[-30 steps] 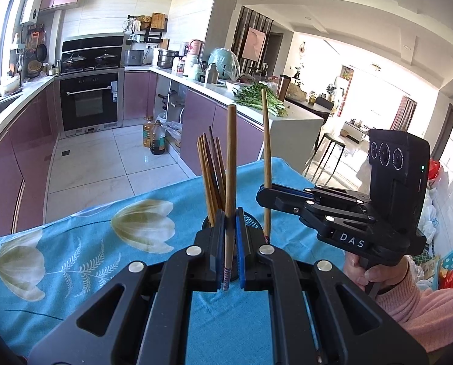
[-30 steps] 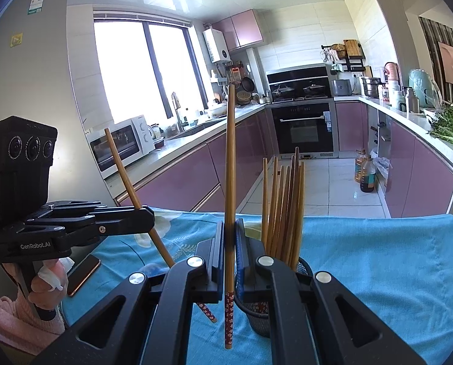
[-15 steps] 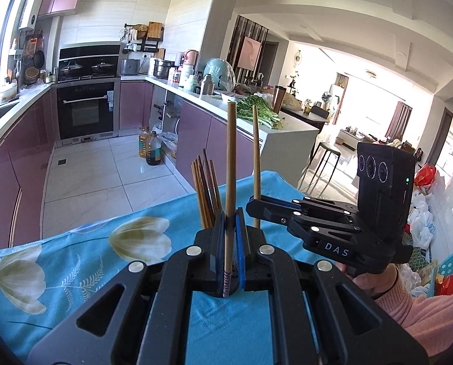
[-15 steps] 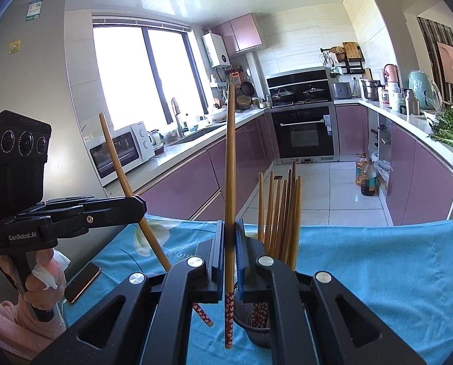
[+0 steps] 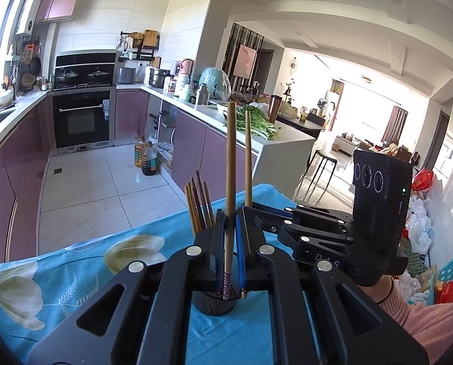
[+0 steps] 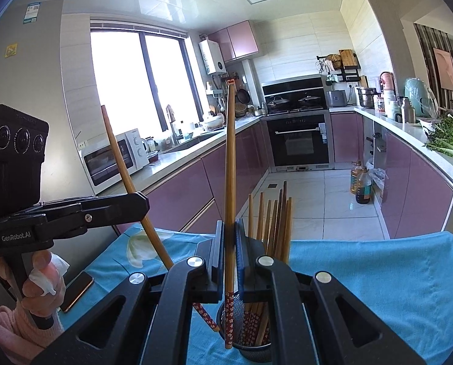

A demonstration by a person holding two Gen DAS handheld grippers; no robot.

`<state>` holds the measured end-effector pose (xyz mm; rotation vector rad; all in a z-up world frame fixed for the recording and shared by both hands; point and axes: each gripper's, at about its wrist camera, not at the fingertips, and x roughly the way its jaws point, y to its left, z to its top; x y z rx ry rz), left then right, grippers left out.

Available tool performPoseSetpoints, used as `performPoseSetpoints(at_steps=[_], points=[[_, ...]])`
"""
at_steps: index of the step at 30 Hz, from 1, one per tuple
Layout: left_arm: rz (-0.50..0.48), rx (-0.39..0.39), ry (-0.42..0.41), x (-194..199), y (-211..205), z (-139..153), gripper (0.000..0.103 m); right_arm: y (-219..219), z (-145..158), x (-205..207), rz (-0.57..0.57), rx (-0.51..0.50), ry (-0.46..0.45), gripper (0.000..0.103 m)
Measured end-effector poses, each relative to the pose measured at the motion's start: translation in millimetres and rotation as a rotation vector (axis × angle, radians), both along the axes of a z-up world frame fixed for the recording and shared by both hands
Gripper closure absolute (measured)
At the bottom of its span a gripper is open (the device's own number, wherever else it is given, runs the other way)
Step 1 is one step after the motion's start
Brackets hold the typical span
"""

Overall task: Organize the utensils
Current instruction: 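Lower both chopsticks into the mesh cup beside the others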

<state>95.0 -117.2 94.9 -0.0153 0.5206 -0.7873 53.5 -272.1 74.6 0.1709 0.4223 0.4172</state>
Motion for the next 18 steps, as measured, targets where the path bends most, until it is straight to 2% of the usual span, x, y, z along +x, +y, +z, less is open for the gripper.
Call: performPoseSetpoints(at_steps=[18], points=[[-0.002,0.015,0.026,4,-8,-9,0.095,1,-9,14,-0.044,-0.013,0.022,0.097]])
